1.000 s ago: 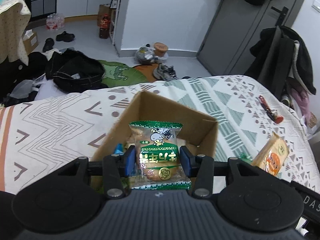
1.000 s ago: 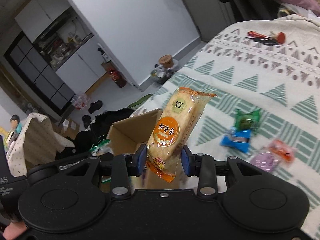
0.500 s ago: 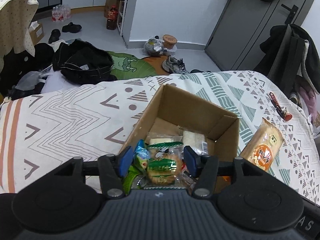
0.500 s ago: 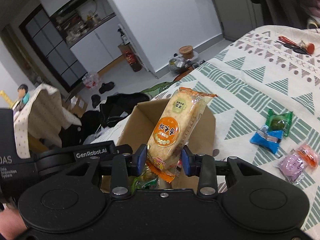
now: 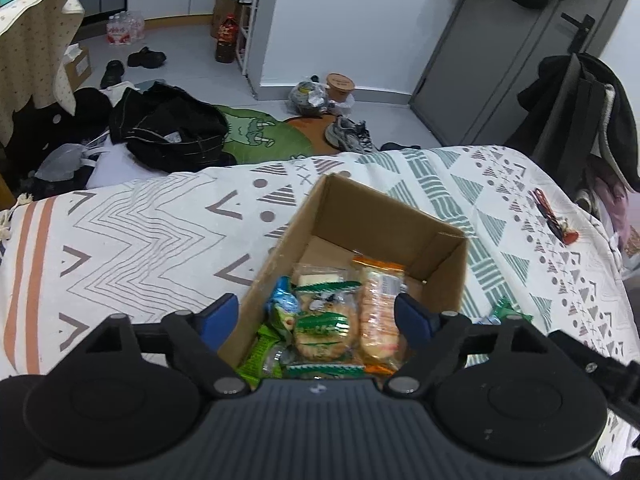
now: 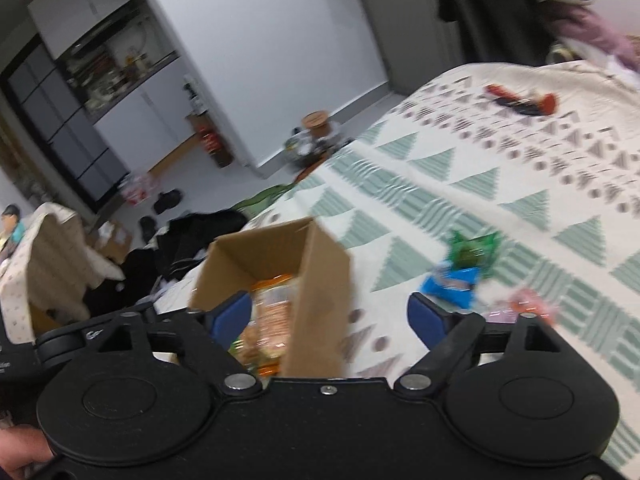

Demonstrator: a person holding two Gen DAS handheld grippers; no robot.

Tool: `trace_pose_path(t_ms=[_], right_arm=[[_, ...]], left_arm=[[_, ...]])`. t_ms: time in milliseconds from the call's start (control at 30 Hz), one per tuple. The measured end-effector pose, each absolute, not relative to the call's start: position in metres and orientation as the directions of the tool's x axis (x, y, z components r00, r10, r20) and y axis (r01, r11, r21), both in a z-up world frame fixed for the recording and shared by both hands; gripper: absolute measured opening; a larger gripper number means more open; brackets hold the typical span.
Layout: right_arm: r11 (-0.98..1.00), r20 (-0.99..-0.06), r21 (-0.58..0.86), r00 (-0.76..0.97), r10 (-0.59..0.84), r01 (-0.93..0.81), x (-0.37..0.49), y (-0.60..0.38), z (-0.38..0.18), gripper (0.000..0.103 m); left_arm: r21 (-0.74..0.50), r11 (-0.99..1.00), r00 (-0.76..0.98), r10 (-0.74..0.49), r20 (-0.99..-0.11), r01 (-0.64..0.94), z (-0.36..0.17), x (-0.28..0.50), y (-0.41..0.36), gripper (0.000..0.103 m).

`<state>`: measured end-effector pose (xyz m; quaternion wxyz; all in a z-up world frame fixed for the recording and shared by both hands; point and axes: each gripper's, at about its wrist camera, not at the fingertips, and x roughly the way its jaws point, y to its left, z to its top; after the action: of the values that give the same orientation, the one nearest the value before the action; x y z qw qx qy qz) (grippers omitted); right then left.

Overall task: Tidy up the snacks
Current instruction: 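Open both tools to drop the bread packet and cake into the box, then move both open tools back to the remaining snacks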

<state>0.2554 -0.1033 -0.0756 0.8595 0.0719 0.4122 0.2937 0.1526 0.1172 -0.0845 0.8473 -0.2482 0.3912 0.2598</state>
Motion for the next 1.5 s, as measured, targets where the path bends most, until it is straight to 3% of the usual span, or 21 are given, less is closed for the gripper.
trace_pose_path(t_ms=[167, 400, 933, 1500], right_arm=[[0.864, -0.662, 0.317, 0.561, 0.497, -0.391, 0.256, -0.131, -0.066, 0.102], [0.919, -0.669, 0.278, 0.630, 0.394, -0.280, 0.262, -0.167, -0.059, 0.103], [0.916, -0.660, 0.374, 0.651, 0.375, -0.148, 0.278, -0.237, -0.061, 0.103], [0.889, -0.773, 0.456, 0.514, 0.371, 0.043, 0.319, -0.233, -0.119, 0.094]], left_arm=[[-0.220, 0.771, 0.576, 0.222, -0.787, -0.598, -0.079, 0.160, 0.100, 0.091], [-0.210, 0.817, 0.594, 0.189, -0.782, -0.537, -0.069, 0.173, 0.073, 0.092], [-0.215, 0.875, 0.623, 0.118, -0.773, -0.433, -0.066, 0.210, 0.015, 0.092], [-0.289, 0.892, 0.614, -0.018, -0.789, -0.346, -0.110, 0.266, -0.016, 0.090]])
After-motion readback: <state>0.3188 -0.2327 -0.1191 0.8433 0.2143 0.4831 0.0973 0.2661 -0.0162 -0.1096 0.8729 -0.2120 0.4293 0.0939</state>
